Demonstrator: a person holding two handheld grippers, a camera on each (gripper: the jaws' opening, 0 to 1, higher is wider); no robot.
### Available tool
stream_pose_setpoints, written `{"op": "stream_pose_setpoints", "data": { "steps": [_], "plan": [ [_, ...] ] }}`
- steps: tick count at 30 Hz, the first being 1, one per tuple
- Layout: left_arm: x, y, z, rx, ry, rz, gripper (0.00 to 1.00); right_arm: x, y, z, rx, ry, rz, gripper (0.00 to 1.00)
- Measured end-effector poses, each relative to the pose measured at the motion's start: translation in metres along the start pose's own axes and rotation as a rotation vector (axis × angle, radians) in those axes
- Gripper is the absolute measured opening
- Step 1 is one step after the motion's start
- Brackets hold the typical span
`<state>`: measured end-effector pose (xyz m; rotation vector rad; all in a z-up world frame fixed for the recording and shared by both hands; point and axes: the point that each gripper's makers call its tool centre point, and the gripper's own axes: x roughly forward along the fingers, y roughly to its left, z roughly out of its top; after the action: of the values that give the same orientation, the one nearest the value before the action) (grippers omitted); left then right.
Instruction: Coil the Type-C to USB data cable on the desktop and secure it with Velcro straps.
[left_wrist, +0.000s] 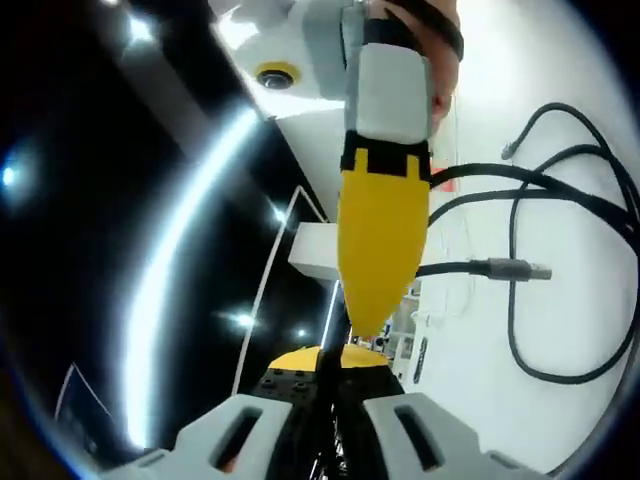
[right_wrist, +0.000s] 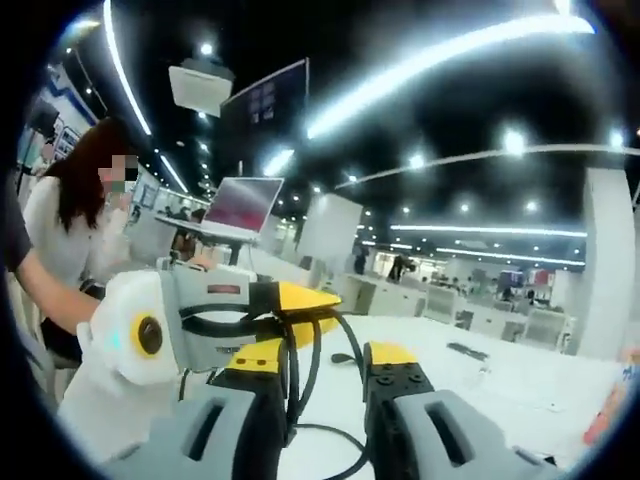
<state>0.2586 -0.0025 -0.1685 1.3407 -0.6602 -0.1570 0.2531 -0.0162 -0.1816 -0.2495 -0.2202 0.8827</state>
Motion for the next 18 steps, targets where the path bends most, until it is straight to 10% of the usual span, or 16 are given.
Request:
{"op": "stream_pose_setpoints", "data": {
  "steps": [18],
  "plan": [
    [0.002,-0.001,0.005,-0.006,-0.050,0.026,0.07,-0.004,-0.011,-0.002,-0.118,0.033,-0.083,0.03]
  ]
}}
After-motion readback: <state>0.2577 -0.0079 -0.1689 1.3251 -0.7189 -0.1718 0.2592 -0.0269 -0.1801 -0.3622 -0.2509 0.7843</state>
